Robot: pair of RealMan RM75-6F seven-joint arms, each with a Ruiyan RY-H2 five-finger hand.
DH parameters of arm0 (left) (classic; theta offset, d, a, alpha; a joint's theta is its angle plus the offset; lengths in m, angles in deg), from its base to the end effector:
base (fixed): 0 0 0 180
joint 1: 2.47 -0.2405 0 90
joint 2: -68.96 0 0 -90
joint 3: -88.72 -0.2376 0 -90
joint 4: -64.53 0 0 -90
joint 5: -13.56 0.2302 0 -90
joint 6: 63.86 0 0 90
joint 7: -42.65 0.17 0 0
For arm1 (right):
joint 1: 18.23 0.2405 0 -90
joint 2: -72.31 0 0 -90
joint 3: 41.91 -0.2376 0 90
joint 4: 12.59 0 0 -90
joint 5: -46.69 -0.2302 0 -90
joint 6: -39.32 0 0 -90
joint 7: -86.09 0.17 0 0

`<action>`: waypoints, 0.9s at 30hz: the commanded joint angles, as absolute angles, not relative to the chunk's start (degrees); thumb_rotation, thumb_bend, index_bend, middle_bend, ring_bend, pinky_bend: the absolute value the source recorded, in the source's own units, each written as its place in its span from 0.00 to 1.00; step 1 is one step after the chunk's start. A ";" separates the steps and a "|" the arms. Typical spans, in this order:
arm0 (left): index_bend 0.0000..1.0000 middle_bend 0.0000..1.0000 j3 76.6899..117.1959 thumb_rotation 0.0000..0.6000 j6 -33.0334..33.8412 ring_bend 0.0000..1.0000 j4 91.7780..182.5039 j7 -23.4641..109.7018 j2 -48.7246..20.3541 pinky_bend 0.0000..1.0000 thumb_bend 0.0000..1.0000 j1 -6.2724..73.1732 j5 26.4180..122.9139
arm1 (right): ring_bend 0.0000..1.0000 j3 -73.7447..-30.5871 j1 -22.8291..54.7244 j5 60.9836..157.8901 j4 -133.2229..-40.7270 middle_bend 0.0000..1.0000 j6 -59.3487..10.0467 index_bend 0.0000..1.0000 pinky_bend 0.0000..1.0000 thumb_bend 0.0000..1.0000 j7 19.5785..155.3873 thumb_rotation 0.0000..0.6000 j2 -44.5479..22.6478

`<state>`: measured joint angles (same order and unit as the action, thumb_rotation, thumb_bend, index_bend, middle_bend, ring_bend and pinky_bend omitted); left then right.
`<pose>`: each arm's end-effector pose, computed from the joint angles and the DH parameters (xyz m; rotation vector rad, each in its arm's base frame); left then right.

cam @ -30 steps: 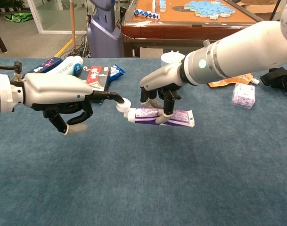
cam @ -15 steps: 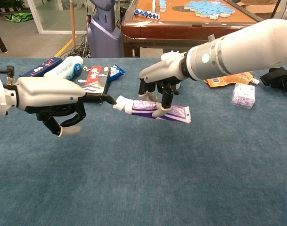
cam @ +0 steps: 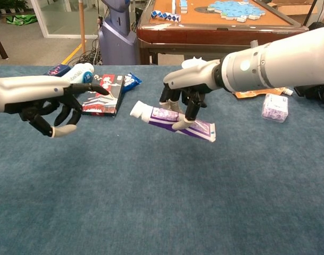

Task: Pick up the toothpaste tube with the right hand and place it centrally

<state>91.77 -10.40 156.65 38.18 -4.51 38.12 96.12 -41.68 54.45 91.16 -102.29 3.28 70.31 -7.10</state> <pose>-0.1475 0.3277 -0.0011 -2.0491 -1.0358 -1.0238 -0.0456 -0.3767 -0.0637 2.2931 -0.9380 0.6582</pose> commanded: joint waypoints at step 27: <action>0.00 0.00 100.06 0.00 1.79 0.00 152.41 15.43 -15.91 0.08 0.01 32.07 91.56 | 0.82 -53.25 48.57 101.30 -97.72 0.89 3.55 1.00 0.68 0.96 86.01 1.00 -19.27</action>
<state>99.89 1.87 152.70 15.48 -15.52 31.87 91.53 -52.74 48.61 101.20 -98.22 3.89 85.71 -18.59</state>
